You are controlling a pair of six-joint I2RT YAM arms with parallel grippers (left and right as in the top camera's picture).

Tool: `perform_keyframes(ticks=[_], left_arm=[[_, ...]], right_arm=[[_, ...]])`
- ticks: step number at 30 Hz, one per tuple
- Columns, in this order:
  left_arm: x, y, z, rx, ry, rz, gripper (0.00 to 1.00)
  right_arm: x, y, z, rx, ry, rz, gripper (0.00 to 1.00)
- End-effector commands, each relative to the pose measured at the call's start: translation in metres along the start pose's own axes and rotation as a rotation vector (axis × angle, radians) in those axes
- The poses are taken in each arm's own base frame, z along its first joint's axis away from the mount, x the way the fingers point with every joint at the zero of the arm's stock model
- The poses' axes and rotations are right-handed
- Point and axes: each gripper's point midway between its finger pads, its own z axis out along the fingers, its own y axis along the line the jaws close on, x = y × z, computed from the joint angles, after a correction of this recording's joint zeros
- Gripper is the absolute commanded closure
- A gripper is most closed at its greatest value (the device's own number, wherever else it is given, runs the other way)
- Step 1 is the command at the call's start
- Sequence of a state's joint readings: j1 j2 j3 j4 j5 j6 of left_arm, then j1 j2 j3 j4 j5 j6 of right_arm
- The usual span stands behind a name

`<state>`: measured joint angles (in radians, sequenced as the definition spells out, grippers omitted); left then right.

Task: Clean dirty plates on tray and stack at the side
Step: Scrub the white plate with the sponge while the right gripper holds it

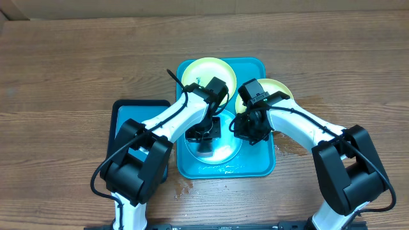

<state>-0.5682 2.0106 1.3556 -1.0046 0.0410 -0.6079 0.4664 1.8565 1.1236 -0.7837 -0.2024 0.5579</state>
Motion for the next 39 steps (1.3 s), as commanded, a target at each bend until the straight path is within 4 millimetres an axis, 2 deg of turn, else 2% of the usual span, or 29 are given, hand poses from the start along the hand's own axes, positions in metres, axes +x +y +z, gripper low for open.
perform_keyframes(ticks=[1,6,8,10,13,15,20,24,31,33,36,39], left_arm=[[-0.031,0.073,0.002,-0.398,-0.193,-0.035,0.96],[-0.048,0.095,-0.012,-0.523,-0.290,-0.042,0.96],[-0.051,0.093,-0.009,-0.491,-0.292,-0.057,0.96],[-0.050,0.081,-0.001,-0.405,-0.259,-0.066,0.96],[-0.043,0.046,0.013,-0.187,-0.167,-0.024,0.96],[-0.038,0.009,0.017,0.012,-0.112,0.058,0.96],[-0.023,-0.064,0.002,0.425,-0.031,0.240,0.96],[-0.012,-0.095,-0.007,0.583,-0.012,0.295,0.96],[0.007,-0.111,0.004,0.589,0.032,0.327,0.96],[0.010,-0.108,0.007,0.574,0.054,0.306,0.96],[0.010,-0.094,0.012,0.522,0.087,0.224,0.96],[0.006,-0.055,0.024,0.350,0.117,0.036,0.96]], right_arm=[[-0.012,-0.019,0.004,0.081,-0.043,0.057,0.96],[-0.011,-0.020,0.004,0.083,-0.040,0.058,0.96],[-0.010,-0.020,0.004,0.085,-0.038,0.058,0.96],[-0.010,-0.020,0.004,0.086,-0.037,0.058,0.96],[-0.010,-0.020,0.004,0.086,-0.037,0.058,0.96],[-0.010,-0.020,0.004,0.086,-0.037,0.058,0.96],[-0.009,-0.021,0.004,0.090,-0.031,0.060,0.96],[-0.009,-0.021,0.004,0.090,-0.031,0.060,0.96],[-0.008,-0.022,0.004,0.093,-0.027,0.060,0.96],[-0.007,-0.022,0.004,0.094,-0.025,0.061,0.96],[-0.007,-0.022,0.004,0.094,-0.025,0.061,0.96],[-0.007,-0.022,0.004,0.095,-0.025,0.061,0.96]])
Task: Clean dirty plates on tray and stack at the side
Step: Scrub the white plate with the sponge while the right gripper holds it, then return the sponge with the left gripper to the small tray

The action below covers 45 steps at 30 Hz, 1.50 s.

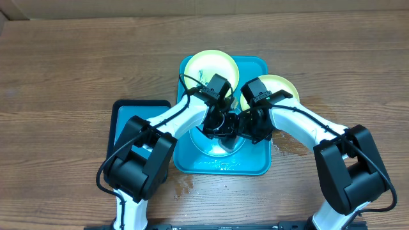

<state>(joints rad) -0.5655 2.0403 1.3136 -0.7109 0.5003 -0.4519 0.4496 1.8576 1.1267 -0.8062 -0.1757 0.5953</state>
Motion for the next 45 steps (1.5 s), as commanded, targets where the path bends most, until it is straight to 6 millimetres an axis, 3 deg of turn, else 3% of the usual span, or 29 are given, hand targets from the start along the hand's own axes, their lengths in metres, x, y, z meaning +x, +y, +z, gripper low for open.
perform_keyframes(ticks=[1,3,10,19,28,34,38,42,45], left_arm=[[0.014,0.054,0.005,-0.193,0.038,-0.246,0.95],[0.014,0.077,-0.006,-0.270,0.022,-0.315,0.96],[-0.003,0.127,-0.043,-0.482,-0.119,-0.379,0.96],[-0.033,0.156,-0.090,-0.727,-0.300,-0.348,0.96],[-0.052,0.149,-0.133,-0.838,-0.367,-0.299,0.96],[-0.055,0.106,-0.138,-0.641,-0.309,-0.299,0.96],[-0.051,0.083,-0.160,-0.538,-0.304,-0.266,0.96],[-0.035,0.089,-0.193,-0.545,-0.312,-0.265,0.96],[-0.019,0.113,-0.214,-0.622,-0.286,-0.295,0.96]], right_arm=[[-0.005,-0.011,0.006,0.062,-0.022,0.004,0.96],[-0.004,-0.012,0.006,0.063,-0.020,0.004,0.96],[-0.003,-0.012,0.006,0.066,-0.017,0.005,0.96],[-0.002,-0.014,0.005,0.071,-0.011,0.005,0.96],[0.001,-0.016,0.005,0.079,0.000,-0.014,0.96],[0.002,-0.016,0.005,0.082,0.004,-0.014,0.96],[0.003,-0.017,0.005,0.086,0.010,-0.013,0.96],[0.004,-0.018,0.005,0.090,0.016,-0.021,0.96],[0.006,-0.015,0.005,0.069,0.030,-0.093,0.96]])
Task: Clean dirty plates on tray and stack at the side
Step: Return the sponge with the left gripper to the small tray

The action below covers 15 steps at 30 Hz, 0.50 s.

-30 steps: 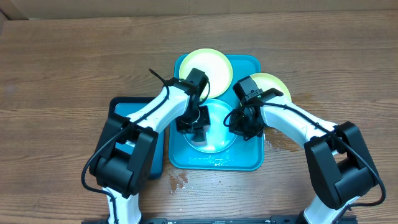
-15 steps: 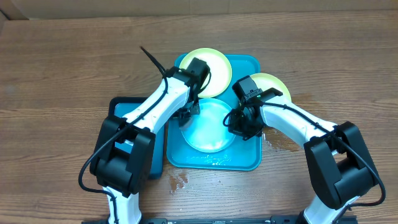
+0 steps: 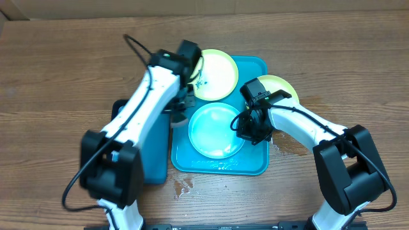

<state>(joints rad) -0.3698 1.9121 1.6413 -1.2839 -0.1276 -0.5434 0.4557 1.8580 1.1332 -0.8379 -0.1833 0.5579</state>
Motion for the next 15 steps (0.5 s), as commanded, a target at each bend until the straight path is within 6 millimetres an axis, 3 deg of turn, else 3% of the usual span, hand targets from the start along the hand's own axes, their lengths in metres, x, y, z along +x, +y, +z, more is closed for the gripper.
perform_keyframes(ticks=[1,5,7,11,14,15], left_arm=[[-0.009,0.040,-0.023,-0.045,-0.041,-0.017,0.96],[0.002,0.071,0.004,-0.099,0.040,-0.057,0.96],[0.013,0.081,0.026,-0.093,0.092,-0.090,0.96],[0.029,0.075,0.066,0.038,0.158,-0.086,0.96],[0.031,0.076,0.076,0.072,0.166,-0.102,0.94],[0.030,0.077,0.075,0.078,0.166,-0.107,0.88]], right_arm=[[0.000,-0.013,0.006,0.056,0.007,-0.063,0.96],[0.000,-0.012,0.007,0.051,0.004,-0.068,0.90],[0.000,-0.013,0.007,0.051,0.004,-0.068,0.96],[-0.002,-0.012,0.007,0.048,-0.002,-0.069,0.96],[-0.003,-0.011,0.006,0.046,-0.004,-0.069,0.96],[-0.003,-0.010,0.004,0.046,-0.005,-0.070,0.96]])
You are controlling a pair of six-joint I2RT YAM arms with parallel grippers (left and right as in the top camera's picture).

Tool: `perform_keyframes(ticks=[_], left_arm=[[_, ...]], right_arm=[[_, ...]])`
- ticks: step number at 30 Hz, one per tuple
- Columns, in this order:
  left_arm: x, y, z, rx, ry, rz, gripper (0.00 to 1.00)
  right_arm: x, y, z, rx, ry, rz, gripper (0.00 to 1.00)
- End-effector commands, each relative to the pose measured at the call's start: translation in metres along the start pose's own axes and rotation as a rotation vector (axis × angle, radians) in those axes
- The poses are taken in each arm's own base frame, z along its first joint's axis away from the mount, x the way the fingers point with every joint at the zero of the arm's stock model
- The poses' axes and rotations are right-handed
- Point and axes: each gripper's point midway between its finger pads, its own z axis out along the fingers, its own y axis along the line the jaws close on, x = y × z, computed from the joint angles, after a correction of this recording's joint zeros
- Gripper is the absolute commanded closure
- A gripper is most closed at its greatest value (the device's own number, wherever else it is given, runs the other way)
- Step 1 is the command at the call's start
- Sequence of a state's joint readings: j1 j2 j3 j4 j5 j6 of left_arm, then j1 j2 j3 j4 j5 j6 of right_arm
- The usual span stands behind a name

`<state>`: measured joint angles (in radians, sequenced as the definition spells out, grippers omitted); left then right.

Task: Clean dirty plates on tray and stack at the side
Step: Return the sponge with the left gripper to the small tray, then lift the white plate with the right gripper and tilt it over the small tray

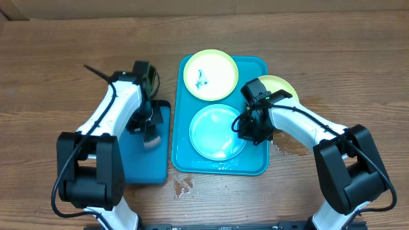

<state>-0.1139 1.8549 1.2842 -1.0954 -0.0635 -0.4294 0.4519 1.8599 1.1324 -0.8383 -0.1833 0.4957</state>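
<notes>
A teal tray (255, 163) holds two plates. At its far end lies a yellow-green plate (214, 75) with blue smears on it. In front of that lies a light blue plate (214, 131), its face clean and wet-looking. My right gripper (248, 130) is shut on the blue plate's right rim. My left gripper (149, 128) hangs over the dark blue tray (137, 169) to the left, shut on a greyish sponge (152, 137) that looks blurred. A second yellow-green plate (280, 85) rests on the table just right of the teal tray, partly hidden by my right arm.
Wet spots show on the wooden table (57, 70) in front of the teal tray's left corner and beside its right edge. Both arms reach in from the near edge. A cardboard wall runs along the back.
My left gripper has moved with the sponge from the teal tray's left edge to over the dark blue tray. The right gripper still holds the blue plate's rim.
First my left gripper pressed the sponge on the blue plate while the right gripper held the plate's rim. It was still on the plate 2.0 s ago. Then it stood at the tray's left edge, the plate bare. Now it is over the dark blue tray.
</notes>
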Motion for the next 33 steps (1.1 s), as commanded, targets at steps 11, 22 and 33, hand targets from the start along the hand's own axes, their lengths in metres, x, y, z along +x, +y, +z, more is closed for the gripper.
perform_keyframes(ticks=[11,22,33], left_arm=[[-0.018,-0.005,-0.094,0.243,-0.180,0.018,0.00],[0.003,0.055,-0.245,0.353,-0.578,-0.102,0.00],[0.040,0.077,-0.293,0.360,-0.778,-0.119,0.00]], right_arm=[[-0.026,0.038,-0.072,0.054,-0.102,-0.199,0.96],[-0.011,0.172,-0.124,-0.018,-0.396,-0.580,0.96],[0.003,0.235,-0.151,0.106,-0.792,-0.676,0.96]])
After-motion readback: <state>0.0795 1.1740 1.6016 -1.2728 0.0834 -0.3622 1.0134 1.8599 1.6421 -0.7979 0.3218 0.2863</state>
